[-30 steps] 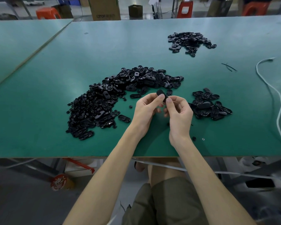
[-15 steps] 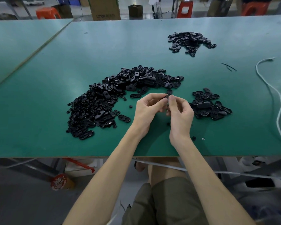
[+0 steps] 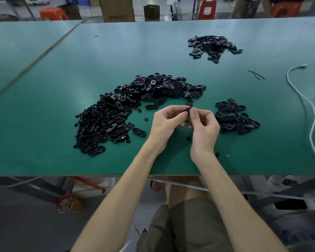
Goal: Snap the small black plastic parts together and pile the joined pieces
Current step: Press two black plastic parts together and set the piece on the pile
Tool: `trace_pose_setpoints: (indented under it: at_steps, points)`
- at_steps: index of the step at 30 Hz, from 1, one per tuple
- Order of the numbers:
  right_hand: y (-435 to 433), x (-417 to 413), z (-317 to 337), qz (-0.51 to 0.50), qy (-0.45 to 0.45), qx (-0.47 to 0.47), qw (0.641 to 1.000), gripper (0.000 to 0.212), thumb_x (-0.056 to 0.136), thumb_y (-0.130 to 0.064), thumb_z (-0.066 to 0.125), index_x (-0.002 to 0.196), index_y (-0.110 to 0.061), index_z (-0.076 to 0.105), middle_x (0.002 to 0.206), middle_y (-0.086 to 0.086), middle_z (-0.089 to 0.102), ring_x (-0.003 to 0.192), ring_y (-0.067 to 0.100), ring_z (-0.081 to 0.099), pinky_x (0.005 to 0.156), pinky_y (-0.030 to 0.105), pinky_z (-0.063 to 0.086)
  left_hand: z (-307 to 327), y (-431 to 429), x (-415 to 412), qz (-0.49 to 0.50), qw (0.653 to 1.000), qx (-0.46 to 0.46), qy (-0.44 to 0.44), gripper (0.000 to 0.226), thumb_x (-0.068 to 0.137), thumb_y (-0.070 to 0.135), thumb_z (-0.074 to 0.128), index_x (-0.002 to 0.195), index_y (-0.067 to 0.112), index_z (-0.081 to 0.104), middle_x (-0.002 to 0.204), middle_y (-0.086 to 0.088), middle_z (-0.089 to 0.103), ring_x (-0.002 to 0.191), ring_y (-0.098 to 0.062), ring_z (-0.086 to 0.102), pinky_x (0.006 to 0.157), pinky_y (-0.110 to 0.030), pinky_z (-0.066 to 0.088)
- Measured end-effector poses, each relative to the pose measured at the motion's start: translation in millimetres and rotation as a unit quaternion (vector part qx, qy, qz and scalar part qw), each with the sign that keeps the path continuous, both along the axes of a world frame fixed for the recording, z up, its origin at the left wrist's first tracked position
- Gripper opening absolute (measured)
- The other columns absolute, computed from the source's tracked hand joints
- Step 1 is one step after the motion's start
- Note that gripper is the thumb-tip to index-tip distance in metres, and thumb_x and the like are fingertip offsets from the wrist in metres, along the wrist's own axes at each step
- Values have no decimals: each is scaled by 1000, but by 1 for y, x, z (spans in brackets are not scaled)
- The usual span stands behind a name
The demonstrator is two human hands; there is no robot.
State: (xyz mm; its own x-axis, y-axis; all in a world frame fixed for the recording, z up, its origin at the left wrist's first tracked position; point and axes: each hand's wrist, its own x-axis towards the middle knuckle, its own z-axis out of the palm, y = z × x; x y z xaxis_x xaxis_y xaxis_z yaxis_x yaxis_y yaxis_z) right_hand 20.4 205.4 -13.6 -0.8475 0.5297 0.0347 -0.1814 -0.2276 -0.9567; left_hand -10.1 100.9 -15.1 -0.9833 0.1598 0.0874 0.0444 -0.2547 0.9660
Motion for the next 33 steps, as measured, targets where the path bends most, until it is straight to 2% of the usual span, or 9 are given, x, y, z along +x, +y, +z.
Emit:
trace_pose_setpoints:
  at_steps: [5, 10, 15, 23, 33]
  points:
    - [0, -1, -2, 8, -10, 20, 1000, 10, 97, -15, 73, 87, -12, 71, 83, 5, 73, 76, 13, 63, 74, 29, 53, 1, 2, 1, 31, 999, -15, -4, 15, 93, -4, 67, 106, -1, 75, 90, -10, 77, 70, -14, 66, 73, -25, 57]
    - [-1, -2, -4, 14, -9, 25, 1000, 6, 95, -8, 74, 91, -4, 72, 71, -1, 72, 65, 8, 64, 65, 20, 50, 1, 2, 1, 55, 998, -19, -18, 18, 89, -9, 66, 100, 2, 75, 83, -8, 76, 71, -15, 69, 76, -26, 59]
    - [-2, -2, -4, 23, -10, 34, 999, 7, 95, -9, 74, 91, -4, 72, 69, -3, 72, 65, 7, 65, 64, 19, 50, 1, 2, 1, 58, 998, -15, -24, 18, 87, -9, 66, 99, 1, 75, 82, -8, 76, 71, -16, 70, 75, -26, 59]
    - [-1, -2, -4, 1, -4, 12, 1000, 12, 101, -21, 68, 93, -12, 68, 66, -10, 69, 59, 4, 58, 64, 22, 50, 2, 0, 2, 3, 1000, 20, -7, 20, 92, 0, 73, 112, -3, 75, 101, -19, 77, 88, -24, 73, 83, -29, 59]
    - [-1, -3, -5, 4, -15, 27, 1000, 14, 100, -21, 69, 90, -11, 69, 68, -8, 70, 61, 6, 58, 65, 25, 51, 0, 1, 1, 34, 999, -19, 4, 17, 93, -3, 70, 109, -3, 75, 88, -8, 78, 73, -12, 70, 75, -23, 56]
